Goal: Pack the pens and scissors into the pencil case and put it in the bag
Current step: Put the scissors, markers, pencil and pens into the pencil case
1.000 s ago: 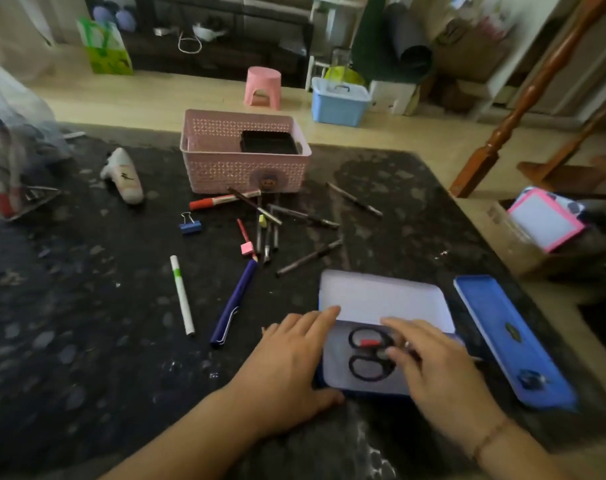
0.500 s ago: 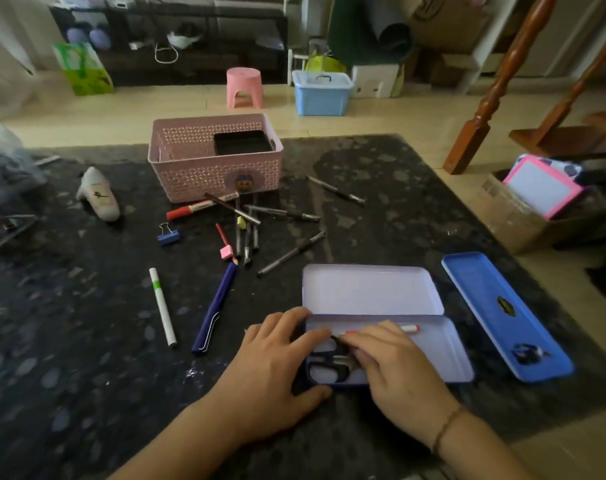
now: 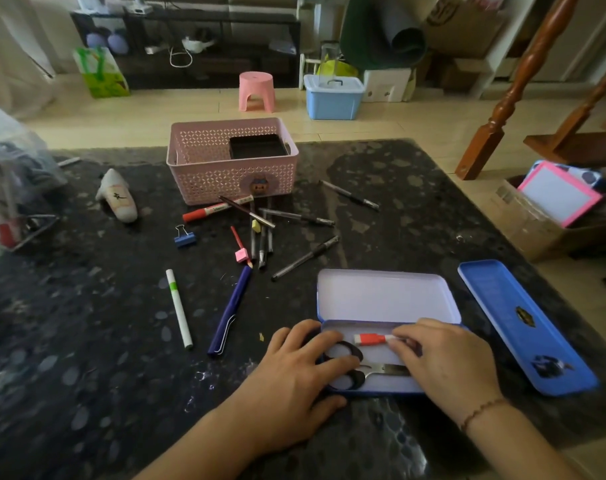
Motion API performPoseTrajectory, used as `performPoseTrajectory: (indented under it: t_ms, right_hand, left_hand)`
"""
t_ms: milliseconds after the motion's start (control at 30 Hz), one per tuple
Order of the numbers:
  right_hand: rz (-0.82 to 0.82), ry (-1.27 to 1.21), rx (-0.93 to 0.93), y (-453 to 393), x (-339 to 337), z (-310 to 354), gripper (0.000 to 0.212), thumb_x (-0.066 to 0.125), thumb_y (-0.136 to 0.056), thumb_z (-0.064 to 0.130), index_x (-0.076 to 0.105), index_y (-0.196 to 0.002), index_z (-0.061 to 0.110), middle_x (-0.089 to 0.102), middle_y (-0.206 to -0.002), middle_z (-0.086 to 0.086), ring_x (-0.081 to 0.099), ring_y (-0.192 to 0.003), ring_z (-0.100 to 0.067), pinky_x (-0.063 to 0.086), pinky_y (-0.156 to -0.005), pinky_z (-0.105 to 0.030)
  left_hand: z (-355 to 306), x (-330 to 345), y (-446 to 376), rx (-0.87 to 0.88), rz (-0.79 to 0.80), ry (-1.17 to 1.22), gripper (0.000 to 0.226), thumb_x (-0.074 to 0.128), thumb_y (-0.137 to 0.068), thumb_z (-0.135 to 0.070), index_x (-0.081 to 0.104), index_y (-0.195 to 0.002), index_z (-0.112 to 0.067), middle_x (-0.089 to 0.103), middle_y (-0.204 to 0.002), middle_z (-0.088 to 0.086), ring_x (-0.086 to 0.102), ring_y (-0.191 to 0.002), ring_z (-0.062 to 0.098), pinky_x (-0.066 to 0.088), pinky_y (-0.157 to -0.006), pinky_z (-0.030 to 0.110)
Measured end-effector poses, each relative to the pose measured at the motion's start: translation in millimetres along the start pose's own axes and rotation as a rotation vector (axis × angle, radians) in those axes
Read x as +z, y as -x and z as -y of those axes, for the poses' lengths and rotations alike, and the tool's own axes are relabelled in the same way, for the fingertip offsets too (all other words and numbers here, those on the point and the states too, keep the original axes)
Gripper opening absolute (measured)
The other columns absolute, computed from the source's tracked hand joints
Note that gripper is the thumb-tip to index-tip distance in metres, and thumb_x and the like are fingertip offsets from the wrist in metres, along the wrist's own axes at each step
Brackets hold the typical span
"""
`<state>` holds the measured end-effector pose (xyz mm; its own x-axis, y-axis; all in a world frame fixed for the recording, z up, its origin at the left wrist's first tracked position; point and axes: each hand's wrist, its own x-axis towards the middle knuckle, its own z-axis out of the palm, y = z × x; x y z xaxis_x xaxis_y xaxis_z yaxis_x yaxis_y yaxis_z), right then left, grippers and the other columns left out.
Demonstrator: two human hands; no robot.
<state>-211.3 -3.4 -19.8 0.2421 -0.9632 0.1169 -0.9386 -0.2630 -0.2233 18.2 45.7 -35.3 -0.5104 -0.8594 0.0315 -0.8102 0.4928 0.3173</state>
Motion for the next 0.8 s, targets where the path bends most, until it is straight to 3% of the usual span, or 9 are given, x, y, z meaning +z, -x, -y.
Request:
performPoseTrajectory:
  t_ms: [133,267,433,633,700,800]
  right_hand:
    - [-0.032,0.027,-0.007,-5.3,4.6,6.1,0.018,0.07,-0.078,0.047,0.074,-0.086,0.031,0.071,-0.075,0.013,0.058,-0.063,-0.002,0.035,-0.061,-0.008]
    - [-0.051,0.015,0.015,-7.3,5.9,8.8,0.016,0.071,-0.076,0.049,0.063,-0.08,0.035,0.058,-0.06,0.018,0.047,-0.051,0.003,0.023,-0.052,-0.002]
    - [-0.059,-0.007,-0.109,-4.7,4.7,7.3,0.017,0.078,-0.072,0.036,0.073,-0.087,0.028,0.069,-0.073,0.013,0.058,-0.059,-0.001,0.04,-0.059,-0.008]
    - [-0.098,-0.01,-0.113,-6.8,9.4,5.6,0.013,0.08,-0.07,0.029,0.075,-0.082,0.028,0.068,-0.071,0.012,0.053,-0.056,-0.001,0.023,-0.06,0.0]
    - [-0.121,-0.022,-0.117,-6.1,8.5,6.4,0.014,0.081,-0.069,0.029,0.074,-0.081,0.028,0.067,-0.069,0.012,0.046,-0.056,0.002,0.024,-0.06,-0.001]
    - [-0.104,-0.051,-0.143,-5.2,8.0,6.2,0.017,0.081,-0.069,0.026,0.074,-0.084,0.027,0.068,-0.071,0.012,0.051,-0.058,0.002,0.035,-0.058,-0.005]
  left_hand:
    - [-1.0,0.4,0.6,0.007,0.011,0.041,0.051,0.049,-0.093,-0.049,0.031,-0.14,-0.044,0.02,-0.152,-0.012,0.008,-0.142,0.019,0.016,-0.114,0.04]
    - [-2.7,-5.1,0.1,0.016,0.039,0.043,0.051,0.048,-0.095,-0.047,0.028,-0.142,-0.044,0.014,-0.154,-0.013,0.002,-0.142,0.017,0.008,-0.113,0.037]
    - [-0.3,-6.4,-0.1,0.029,0.021,0.011,0.052,0.051,-0.093,-0.048,0.032,-0.142,-0.041,0.021,-0.154,-0.008,0.013,-0.141,0.021,0.018,-0.113,0.043]
    - [2.2,-5.9,0.6,0.026,0.021,0.001,0.052,0.049,-0.093,-0.05,0.031,-0.141,-0.043,0.022,-0.153,-0.009,0.014,-0.141,0.02,0.02,-0.114,0.044]
    - [2.3,-6.8,0.2,0.032,0.021,0.002,0.052,0.049,-0.092,-0.05,0.032,-0.141,-0.042,0.023,-0.153,-0.008,0.016,-0.141,0.02,0.021,-0.113,0.044]
    - [2.3,-6.8,0.5,0.04,-0.017,-0.013,0.053,0.052,-0.09,-0.048,0.035,-0.139,-0.038,0.027,-0.151,-0.005,0.024,-0.137,0.022,0.028,-0.11,0.045]
